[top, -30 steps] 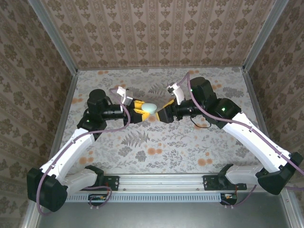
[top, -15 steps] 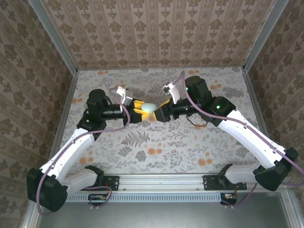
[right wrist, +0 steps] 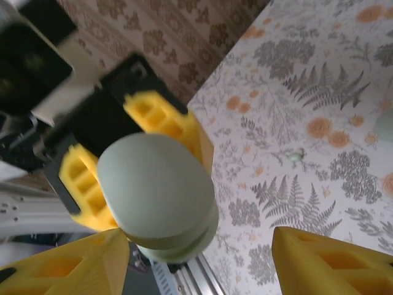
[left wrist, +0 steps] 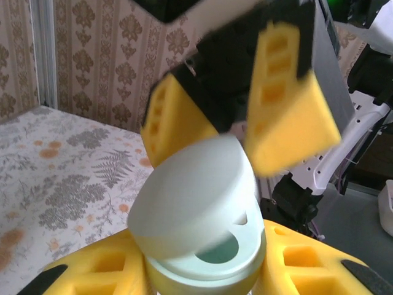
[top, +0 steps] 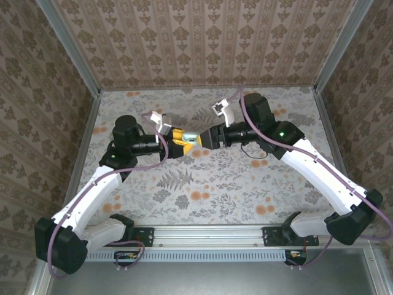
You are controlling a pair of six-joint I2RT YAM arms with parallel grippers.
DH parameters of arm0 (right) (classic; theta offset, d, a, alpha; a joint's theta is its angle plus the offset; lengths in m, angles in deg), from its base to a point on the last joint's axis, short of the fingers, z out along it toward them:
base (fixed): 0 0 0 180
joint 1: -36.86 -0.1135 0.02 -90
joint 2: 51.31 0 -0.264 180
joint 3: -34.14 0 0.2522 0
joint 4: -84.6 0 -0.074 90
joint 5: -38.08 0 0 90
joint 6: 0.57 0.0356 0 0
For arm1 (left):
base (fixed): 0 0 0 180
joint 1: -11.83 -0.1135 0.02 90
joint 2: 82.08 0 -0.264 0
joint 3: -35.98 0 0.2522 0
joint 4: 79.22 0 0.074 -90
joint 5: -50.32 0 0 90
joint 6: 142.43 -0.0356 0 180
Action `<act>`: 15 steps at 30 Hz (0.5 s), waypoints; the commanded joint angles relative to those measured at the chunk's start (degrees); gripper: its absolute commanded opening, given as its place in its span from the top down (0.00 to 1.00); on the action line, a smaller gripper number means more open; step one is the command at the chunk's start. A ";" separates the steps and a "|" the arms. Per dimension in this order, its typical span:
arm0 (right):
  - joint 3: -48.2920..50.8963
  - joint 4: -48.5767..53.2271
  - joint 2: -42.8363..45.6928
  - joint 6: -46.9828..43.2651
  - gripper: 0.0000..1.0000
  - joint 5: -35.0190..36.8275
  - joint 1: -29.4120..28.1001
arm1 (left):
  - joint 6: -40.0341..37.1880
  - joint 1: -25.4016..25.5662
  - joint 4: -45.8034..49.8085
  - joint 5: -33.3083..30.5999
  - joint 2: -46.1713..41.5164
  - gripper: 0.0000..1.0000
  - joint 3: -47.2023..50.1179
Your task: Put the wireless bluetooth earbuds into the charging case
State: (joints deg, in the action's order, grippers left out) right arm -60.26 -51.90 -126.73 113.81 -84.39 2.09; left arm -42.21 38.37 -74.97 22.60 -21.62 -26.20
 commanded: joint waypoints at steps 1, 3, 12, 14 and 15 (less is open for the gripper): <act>-0.25 -2.62 -1.13 4.63 0.37 1.86 2.05 | -0.86 0.70 -1.12 4.78 -1.23 0.82 -1.08; 0.05 -3.24 -1.33 5.39 0.37 1.18 2.15 | -0.99 0.76 -0.99 4.80 -1.12 0.82 -1.14; 1.83 -2.72 -0.80 9.60 0.36 2.95 3.66 | -2.04 0.27 0.66 2.91 -1.32 0.84 -0.86; 3.03 -3.58 -0.28 11.08 0.36 3.08 4.47 | -1.96 0.09 0.71 2.12 -1.32 0.84 -0.60; 3.52 -4.23 0.06 11.55 0.36 2.71 4.64 | -1.95 -0.15 0.94 1.45 -1.32 0.84 -0.46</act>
State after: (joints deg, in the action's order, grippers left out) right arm -58.41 -54.53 -127.78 121.90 -84.08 5.09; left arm -42.41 38.72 -73.90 22.78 -21.73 -26.18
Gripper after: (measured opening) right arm 0.641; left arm 0.355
